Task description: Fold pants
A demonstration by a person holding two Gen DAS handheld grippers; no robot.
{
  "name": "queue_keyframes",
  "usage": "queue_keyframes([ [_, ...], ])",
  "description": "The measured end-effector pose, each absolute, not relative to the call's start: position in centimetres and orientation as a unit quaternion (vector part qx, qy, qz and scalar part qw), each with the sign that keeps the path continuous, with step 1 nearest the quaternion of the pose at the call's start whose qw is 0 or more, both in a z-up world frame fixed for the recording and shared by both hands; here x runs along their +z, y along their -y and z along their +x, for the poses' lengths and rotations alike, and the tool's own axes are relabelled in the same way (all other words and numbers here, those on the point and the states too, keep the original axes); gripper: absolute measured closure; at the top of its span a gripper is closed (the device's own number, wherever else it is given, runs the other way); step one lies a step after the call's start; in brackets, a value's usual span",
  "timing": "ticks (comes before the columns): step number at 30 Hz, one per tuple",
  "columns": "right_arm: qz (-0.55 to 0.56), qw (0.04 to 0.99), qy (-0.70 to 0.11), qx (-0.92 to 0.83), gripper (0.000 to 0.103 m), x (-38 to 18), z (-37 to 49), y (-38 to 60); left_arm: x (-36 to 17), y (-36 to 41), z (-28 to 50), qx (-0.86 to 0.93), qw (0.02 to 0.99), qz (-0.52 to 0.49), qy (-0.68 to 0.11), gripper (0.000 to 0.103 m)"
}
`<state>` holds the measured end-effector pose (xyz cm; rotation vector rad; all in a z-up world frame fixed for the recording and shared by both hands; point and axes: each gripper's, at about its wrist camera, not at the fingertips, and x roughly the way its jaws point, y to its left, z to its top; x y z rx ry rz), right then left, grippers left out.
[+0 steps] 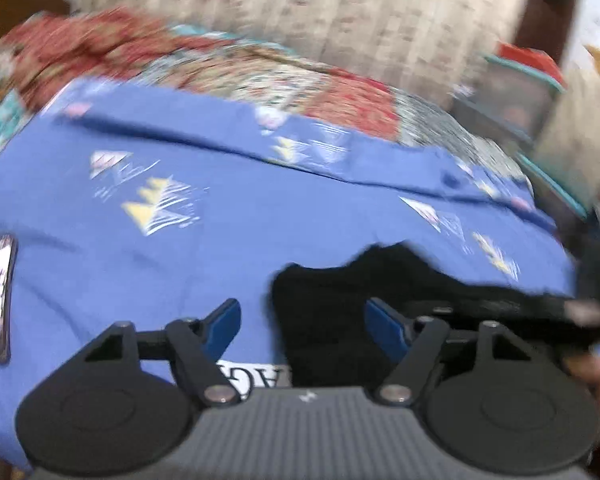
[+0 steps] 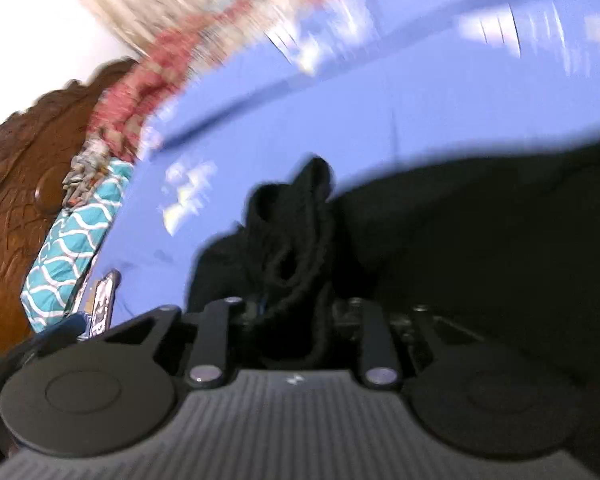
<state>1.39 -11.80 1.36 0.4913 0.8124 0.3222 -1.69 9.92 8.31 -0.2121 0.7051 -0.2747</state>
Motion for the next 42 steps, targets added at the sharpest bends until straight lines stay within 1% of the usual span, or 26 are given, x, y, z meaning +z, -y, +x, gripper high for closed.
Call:
queue_keyframes([
  [3, 0.145, 0.941, -0.278, 0.13, 0.076, 5.0, -3.0, 11.4, 8.2, -9.1, -0.6, -0.137, 0.924, -0.118, -0.337, 0.039],
  [4, 0.127, 0.951, -0.26, 0.113, 0.075, 5.2, -4.0, 11.6, 8.2, -8.3, -0.2, -0.146, 0.924, -0.114, -0.335, 0.039],
  [5, 0.123, 0.953, -0.259, 0.093, 0.075, 5.0, -4.6, 12.1, 8.0, -7.2, 0.2, -0.158, 0.923, -0.105, -0.334, 0.04],
  [7, 0.148, 0.941, -0.301, 0.048, 0.073, 3.0, -5.0, 13.8, 7.6, -4.9, 1.0, -0.179, 0.921, -0.086, -0.336, 0.045],
  [9, 0.178, 0.912, -0.37, 0.006, 0.066, 0.3, -4.8, 15.3, 7.1, -2.4, 1.2, -0.208, 0.914, -0.066, -0.342, 0.048],
  [10, 0.199, 0.901, -0.385, -0.005, 0.059, -0.6, -5.1, 15.9, 6.9, -1.4, 0.9, -0.221, 0.911, -0.055, -0.343, 0.049],
  [11, 0.215, 0.901, -0.376, -0.008, 0.05, -0.5, -5.6, 16.3, 6.7, -0.2, 1.0, -0.232, 0.909, -0.042, -0.343, 0.049],
  [13, 0.193, 0.916, -0.35, -0.019, 0.043, 1.1, -6.7, 16.8, 6.1, 2.0, 0.7, -0.251, 0.906, -0.011, -0.34, 0.05],
  [17, 0.158, 0.944, -0.286, -0.031, 0.043, 3.7, -8.7, 17.4, 4.1, 5.0, 1.5, -0.261, 0.899, 0.043, -0.349, 0.05],
  [19, 0.149, 0.954, -0.25, -0.069, 0.043, 4.2, -9.6, 19.0, 2.4, 6.1, 2.3, -0.262, 0.886, 0.066, -0.376, 0.05],
  [20, 0.156, 0.955, -0.234, -0.095, 0.043, 4.4, -10.2, 20.5, 1.1, 6.8, 2.7, -0.26, 0.876, 0.089, -0.396, 0.049],
  [21, 0.167, 0.952, -0.227, -0.117, 0.043, 4.3, -10.5, 22.1, 0.2, 7.2, 2.6, -0.256, 0.873, 0.108, -0.4, 0.047],
  [23, 0.202, 0.939, -0.22, -0.173, 0.042, 3.9, -11.7, 26.0, 0.0, 7.4, 1.8, -0.255, 0.88, 0.134, -0.379, 0.046],
  [24, 0.218, 0.93, -0.218, -0.199, 0.041, 3.6, -12.3, 27.8, 0.3, 7.5, 1.6, -0.256, 0.877, 0.135, -0.383, 0.048],
  [26, 0.249, 0.912, -0.223, -0.235, 0.033, 2.6, -13.5, 31.1, 1.5, 6.9, 1.5, -0.265, 0.871, 0.118, -0.396, 0.048],
  [31, 0.314, 0.881, -0.249, -0.251, 0.032, -0.8, -14.6, 34.7, 6.0, 5.1, 1.9, -0.29, 0.878, 0.034, -0.38, 0.044],
  [33, 0.334, 0.876, -0.256, -0.237, 0.034, -1.7, -14.1, 34.4, 7.7, 5.5, 2.7, -0.29, 0.879, 0.013, -0.378, 0.044],
  [34, 0.337, 0.875, -0.263, -0.225, 0.051, -1.9, -13.6, 33.8, 8.3, 5.8, 3.2, -0.292, 0.878, 0.006, -0.38, 0.044],
  [35, 0.33, 0.878, -0.273, -0.214, 0.071, -1.8, -13.0, 33.1, 9.0, 6.2, 3.7, -0.299, 0.874, -0.004, -0.383, 0.042],
  [36, 0.317, 0.881, -0.28, -0.211, 0.077, -1.1, -13.3, 32.3, 9.6, 6.9, 4.2, -0.305, 0.87, -0.012, -0.387, 0.04],
  [37, 0.306, 0.885, -0.281, -0.208, 0.085, -0.6, -13.1, 31.6, 10.3, 7.7, 4.6, -0.314, 0.865, -0.02, -0.391, 0.036],
  [38, 0.301, 0.892, -0.275, -0.198, 0.085, 0.3, -13.1, 30.9, 10.8, 8.6, 4.8, -0.323, 0.86, -0.025, -0.395, 0.031],
  [39, 0.291, 0.9, -0.267, -0.184, 0.086, 1.3, -13.3, 30.0, 11.5, 10.0, 5.0, -0.336, 0.854, -0.027, -0.397, 0.029],
  [42, 0.224, 0.933, -0.25, -0.132, 0.086, 4.0, -12.3, 25.8, 13.2, 14.2, 4.6, -0.374, 0.84, -0.014, -0.393, 0.017],
])
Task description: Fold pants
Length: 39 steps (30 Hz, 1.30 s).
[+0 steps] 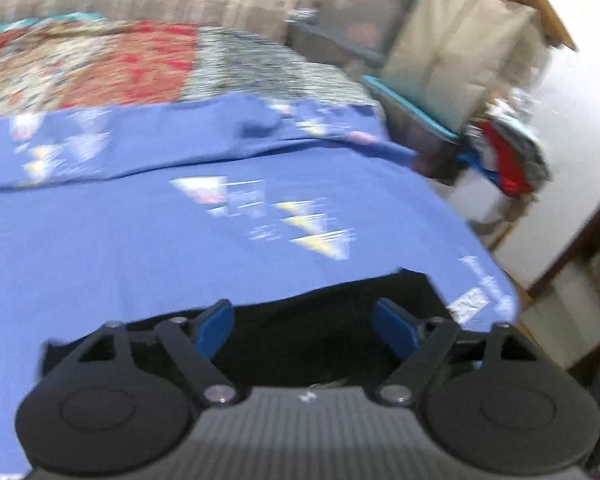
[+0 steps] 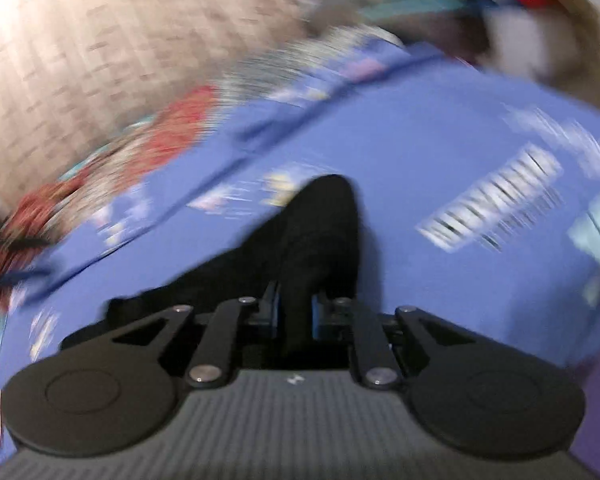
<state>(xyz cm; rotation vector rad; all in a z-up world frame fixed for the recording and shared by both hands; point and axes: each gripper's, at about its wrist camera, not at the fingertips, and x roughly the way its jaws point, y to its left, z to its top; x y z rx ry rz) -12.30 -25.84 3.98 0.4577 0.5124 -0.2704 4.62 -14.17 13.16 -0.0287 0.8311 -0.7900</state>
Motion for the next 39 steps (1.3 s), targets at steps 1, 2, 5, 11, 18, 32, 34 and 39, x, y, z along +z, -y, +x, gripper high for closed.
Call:
queue_keyframes([
  [1, 0.196, 0.942, -0.246, -0.117, 0.086, 4.7, -11.8, 24.4, 13.5, 15.4, 4.3, -0.384, 0.837, -0.005, -0.391, 0.007],
  [2, 0.173, 0.948, -0.244, -0.106, 0.087, 5.1, -11.5, 23.3, 13.7, 16.6, 3.8, -0.393, 0.834, 0.006, -0.388, 0.0],
  [5, 0.104, 0.964, -0.233, -0.078, 0.087, 5.8, -10.8, 20.5, 13.3, 20.4, 3.0, -0.386, 0.83, 0.064, -0.399, 0.0],
  [11, 0.035, 0.974, -0.223, -0.028, 0.087, 5.4, -11.1, 17.8, 10.6, 21.9, 4.6, -0.36, 0.809, 0.067, -0.46, 0.08],
  [18, 0.008, 0.976, -0.216, -0.014, 0.051, 4.3, -12.1, 18.2, 11.8, 16.5, 6.0, -0.356, 0.815, 0.005, -0.458, 0.085],
  [32, -0.067, 0.954, -0.245, 0.162, 0.092, 5.8, -7.4, 9.8, 10.8, 1.0, 7.2, -0.301, 0.844, -0.101, -0.432, 0.086],
  [34, -0.082, 0.942, -0.269, 0.186, 0.092, 4.6, -6.0, 8.5, 8.8, -0.9, 7.3, -0.276, 0.845, -0.108, -0.445, 0.085],
  [39, -0.09, 0.905, -0.349, 0.227, 0.09, 1.1, -3.6, 6.5, 2.0, -3.0, 8.1, -0.207, 0.834, -0.115, -0.499, 0.076],
])
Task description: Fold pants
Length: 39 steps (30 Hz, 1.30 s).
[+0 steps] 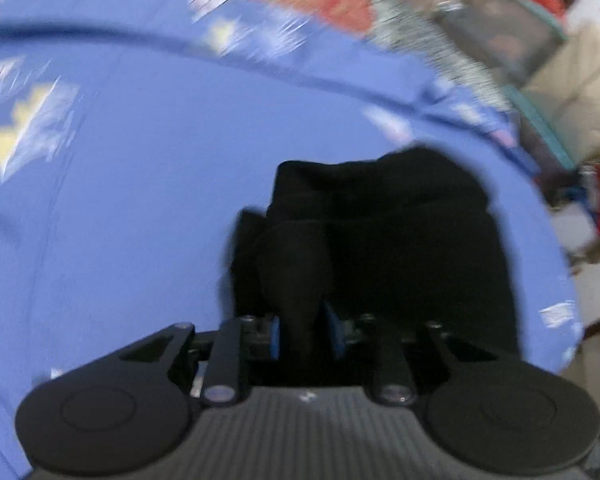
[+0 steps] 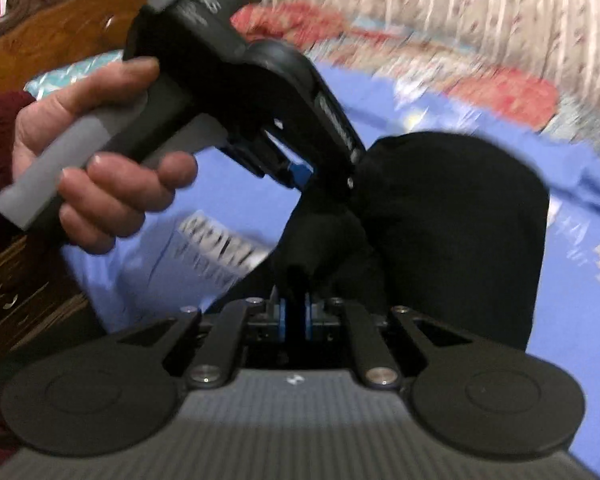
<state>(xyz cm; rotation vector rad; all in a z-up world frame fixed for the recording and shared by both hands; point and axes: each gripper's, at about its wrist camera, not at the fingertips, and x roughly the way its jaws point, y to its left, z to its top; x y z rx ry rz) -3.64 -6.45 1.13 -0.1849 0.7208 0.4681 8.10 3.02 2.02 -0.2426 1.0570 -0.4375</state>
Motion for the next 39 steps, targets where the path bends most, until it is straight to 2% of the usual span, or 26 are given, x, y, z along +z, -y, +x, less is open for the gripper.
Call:
queue_keyframes([
  [3, -0.081, 0.893, -0.37, 0.242, 0.085, 0.9, -4.8, 5.6, 1.3, -2.7, 8.0, -0.203, 0.84, -0.114, -0.49, 0.071],
  [5, -0.065, 0.895, -0.356, 0.261, 0.07, 2.5, -5.8, 6.2, 2.1, -2.0, 7.7, -0.205, 0.849, -0.094, -0.478, 0.065],
  [6, -0.046, 0.897, -0.344, 0.274, 0.069, 3.4, -6.4, 6.9, 2.4, -1.7, 7.4, -0.203, 0.853, -0.084, -0.473, 0.062],
  [8, -0.015, 0.911, -0.308, 0.274, 0.068, 5.7, -7.0, 9.1, 3.0, -1.5, 7.0, -0.193, 0.861, -0.067, -0.466, 0.049],
  [11, 0.027, 0.932, -0.278, 0.231, 0.069, 7.4, -6.3, 12.2, 3.5, -1.3, 6.2, -0.179, 0.865, -0.059, -0.466, 0.039],
  [14, 0.033, 0.944, -0.284, 0.166, 0.069, 7.8, -3.5, 14.1, 4.0, -1.5, 5.3, -0.18, 0.866, -0.063, -0.463, 0.033],
  [21, -0.033, 0.929, -0.344, 0.134, 0.069, 3.5, 1.4, 11.6, 3.6, 0.0, 3.5, -0.148, 0.879, 0.023, -0.453, 0.033],
  [24, -0.046, 0.921, -0.374, 0.1, 0.069, 1.1, 3.1, 11.9, 2.2, -0.1, 4.0, -0.145, 0.87, 0.016, -0.47, 0.031],
  [26, -0.062, 0.924, -0.366, 0.091, 0.069, 1.1, 2.5, 10.9, 1.9, -0.4, 4.0, -0.141, 0.872, 0.018, -0.468, 0.025],
  [28, -0.088, 0.924, -0.36, 0.092, 0.069, 1.5, 1.9, 10.6, 1.9, -0.8, 4.0, -0.145, 0.871, 0.015, -0.469, 0.024],
  [30, -0.068, 0.93, -0.348, 0.096, 0.068, 2.1, 1.4, 11.5, 2.7, -1.5, 4.2, -0.156, 0.87, -0.003, -0.468, 0.024],
  [32, 0.0, 0.939, -0.33, 0.1, 0.056, 3.1, 0.3, 13.7, 3.8, -2.6, 4.0, -0.168, 0.873, -0.029, -0.457, 0.018],
  [33, 0.045, 0.941, -0.318, 0.102, 0.054, 4.0, -0.8, 14.8, 4.3, -3.3, 4.1, -0.174, 0.874, -0.046, -0.451, 0.014],
  [35, 0.09, 0.945, -0.292, 0.121, 0.055, 5.2, -2.9, 16.0, 4.7, -4.2, 4.2, -0.181, 0.873, -0.065, -0.448, 0.012],
  [39, 0.064, 0.937, -0.305, 0.156, 0.056, 5.2, -5.7, 15.6, 3.9, -3.7, 4.9, -0.174, 0.866, -0.061, -0.464, 0.012],
])
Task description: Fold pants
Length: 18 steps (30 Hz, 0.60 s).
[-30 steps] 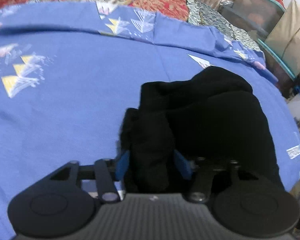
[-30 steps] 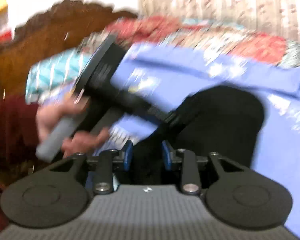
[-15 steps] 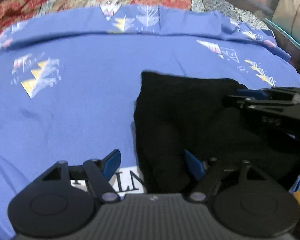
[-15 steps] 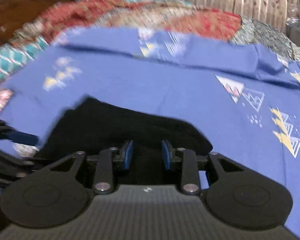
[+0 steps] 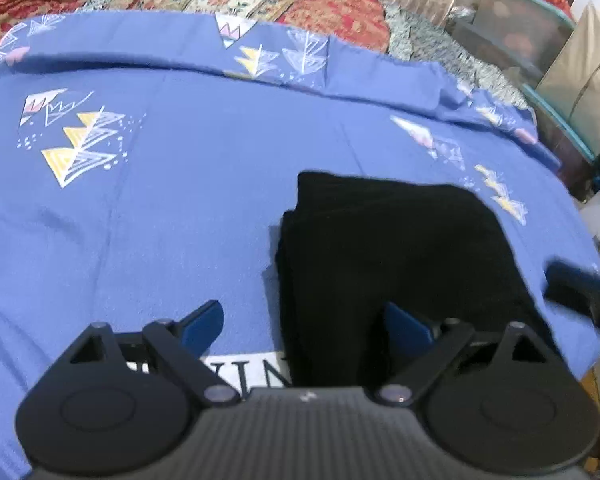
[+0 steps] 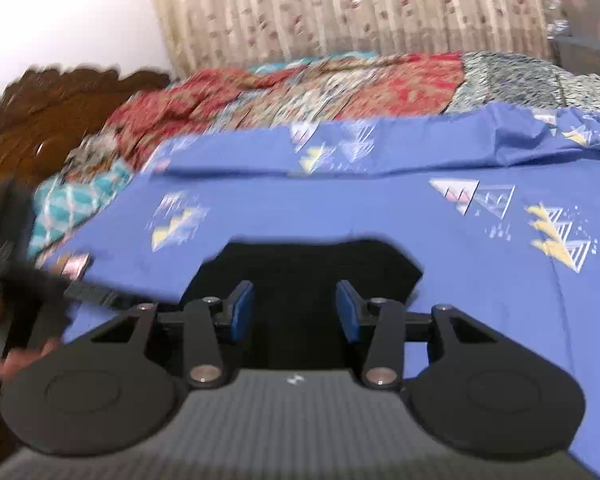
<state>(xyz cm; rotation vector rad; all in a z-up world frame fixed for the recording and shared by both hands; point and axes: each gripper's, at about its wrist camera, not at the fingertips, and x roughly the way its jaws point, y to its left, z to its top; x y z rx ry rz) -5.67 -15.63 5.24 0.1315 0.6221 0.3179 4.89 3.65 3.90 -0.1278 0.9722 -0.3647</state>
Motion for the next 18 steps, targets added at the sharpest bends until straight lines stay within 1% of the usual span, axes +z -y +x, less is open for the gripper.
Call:
queue_keyframes([
  [3, 0.035, 0.927, -0.333, 0.169, 0.056, 3.6, -7.3, 14.3, 2.8, -3.0, 4.2, -0.179, 0.862, -0.041, -0.472, 0.012],
  [5, 0.012, 0.919, -0.365, 0.149, 0.056, 1.8, -7.4, 13.3, 1.8, -2.2, 3.7, -0.177, 0.86, -0.007, -0.478, 0.009],
  [7, 0.034, 0.91, -0.388, 0.14, 0.054, -0.2, -7.2, 13.1, 1.2, -1.9, 3.5, -0.177, 0.859, 0.004, -0.48, 0.009],
  [9, 0.038, 0.914, -0.379, 0.141, 0.053, 0.2, -7.2, 13.1, 1.8, -2.6, 3.7, -0.183, 0.858, -0.02, -0.479, 0.009],
  [10, 0.045, 0.917, -0.367, 0.149, 0.052, 1.0, -7.4, 13.4, 2.3, -3.0, 3.8, -0.19, 0.857, -0.036, -0.477, 0.007],
  [11, 0.056, 0.92, -0.355, 0.156, 0.05, 1.7, -7.6, 13.9, 2.7, -3.7, 4.0, -0.197, 0.857, -0.054, -0.474, 0.001],
  [12, 0.074, 0.923, -0.342, 0.16, 0.047, 2.5, -7.8, 14.6, 3.0, -4.2, 4.1, -0.2, 0.857, -0.069, -0.47, 0.0],
  [13, 0.095, 0.926, -0.331, 0.158, 0.033, 3.1, -7.8, 15.6, 3.1, -4.6, 4.3, -0.202, 0.857, -0.08, -0.468, 0.0],
  [14, 0.117, 0.928, -0.32, 0.15, 0.017, 3.4, -7.6, 16.7, 3.1, -5.0, 4.7, -0.206, 0.853, -0.094, -0.47, 0.0],
  [15, 0.142, 0.929, -0.31, 0.141, 0.012, 3.4, -7.5, 17.8, 2.8, -5.4, 5.0, -0.209, 0.848, -0.106, -0.475, 0.0],
  [18, 0.217, 0.913, -0.322, 0.124, 0.011, 2.4, -5.8, 20.5, 1.5, -5.6, 6.3, -0.221, 0.827, -0.146, -0.496, 0.0],
])
